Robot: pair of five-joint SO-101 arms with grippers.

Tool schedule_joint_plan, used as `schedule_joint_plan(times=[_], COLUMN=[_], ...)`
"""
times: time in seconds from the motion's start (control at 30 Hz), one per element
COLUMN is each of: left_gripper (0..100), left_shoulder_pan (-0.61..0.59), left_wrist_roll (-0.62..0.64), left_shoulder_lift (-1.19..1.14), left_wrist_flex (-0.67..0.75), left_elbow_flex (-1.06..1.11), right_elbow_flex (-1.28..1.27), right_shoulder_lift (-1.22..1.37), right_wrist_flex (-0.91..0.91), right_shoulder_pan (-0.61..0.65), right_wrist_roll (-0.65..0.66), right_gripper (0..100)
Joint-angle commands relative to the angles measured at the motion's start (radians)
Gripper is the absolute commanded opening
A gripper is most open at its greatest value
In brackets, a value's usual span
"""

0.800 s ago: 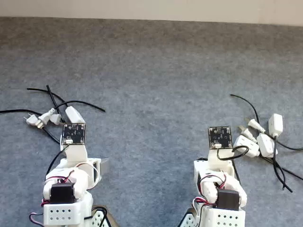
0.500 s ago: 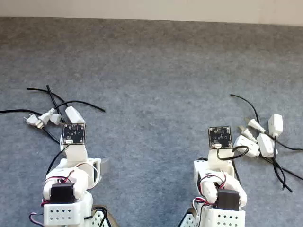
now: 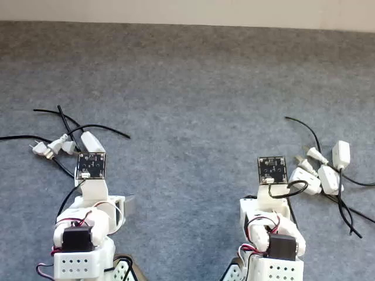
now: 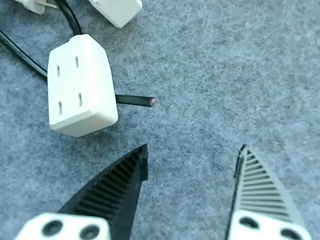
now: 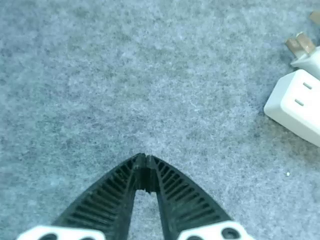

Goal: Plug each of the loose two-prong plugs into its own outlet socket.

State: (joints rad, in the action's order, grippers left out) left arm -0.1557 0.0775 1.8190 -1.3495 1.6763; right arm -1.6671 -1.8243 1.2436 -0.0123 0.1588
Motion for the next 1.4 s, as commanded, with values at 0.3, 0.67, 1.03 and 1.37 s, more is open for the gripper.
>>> schedule_joint_plan(times=[0.3,0.67,1.03,1.37], left_gripper=[28,28,28,28], left_shoulder_pan=[-0.007,-0.007,-0.007,-0.007], left_wrist_roll=[0.003,0.003,0.003,0.003], left_shoulder_lift=[-0.008,-0.008,-0.008,-0.008], left_wrist_flex=[0.015,0.015,0.015,0.015], left_elbow_flex=[0.019,0.019,0.019,0.019], right_elbow_flex=[0.101,0.372,0.806,1.435], right_shoulder_lift=[-0.004,0.079,0.918,1.75], right_wrist_flex=[-0.335,-0.628,-0.74,-0.438], right_shoulder_pan=[-0.07,-0.478,-0.547,-0.555], right_wrist_roll=[0.009,0.005,0.005,0.195], right_gripper=[1.3,23.4,23.4,23.4])
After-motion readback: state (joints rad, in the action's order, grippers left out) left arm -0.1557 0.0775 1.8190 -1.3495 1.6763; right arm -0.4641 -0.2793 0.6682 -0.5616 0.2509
